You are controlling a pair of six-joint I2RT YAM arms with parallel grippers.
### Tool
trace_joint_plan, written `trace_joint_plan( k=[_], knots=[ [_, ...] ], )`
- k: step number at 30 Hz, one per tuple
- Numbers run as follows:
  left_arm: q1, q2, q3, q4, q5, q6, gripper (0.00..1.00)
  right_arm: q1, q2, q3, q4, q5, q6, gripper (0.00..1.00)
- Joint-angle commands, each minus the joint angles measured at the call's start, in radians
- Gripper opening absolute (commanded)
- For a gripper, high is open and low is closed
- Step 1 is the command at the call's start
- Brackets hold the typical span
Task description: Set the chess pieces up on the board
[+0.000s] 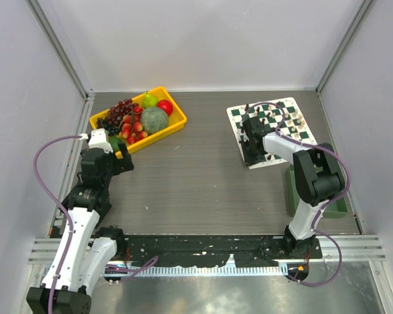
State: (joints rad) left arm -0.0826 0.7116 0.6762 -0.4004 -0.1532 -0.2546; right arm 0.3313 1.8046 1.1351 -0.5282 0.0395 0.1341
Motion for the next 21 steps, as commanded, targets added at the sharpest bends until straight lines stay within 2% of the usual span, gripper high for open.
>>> trace_joint_plan(
  k=[1,21],
  knots=[
    [0.006,0.000,0.000,0.048,0.020,0.002,0.99,0.035,0.019,0.012,-0.039,0.007,-0.019,0.08],
    [0.006,0.000,-0.007,0.043,0.003,0.008,0.99,0.169,0.088,0.077,-0.042,-0.013,0.006,0.05]
  ],
)
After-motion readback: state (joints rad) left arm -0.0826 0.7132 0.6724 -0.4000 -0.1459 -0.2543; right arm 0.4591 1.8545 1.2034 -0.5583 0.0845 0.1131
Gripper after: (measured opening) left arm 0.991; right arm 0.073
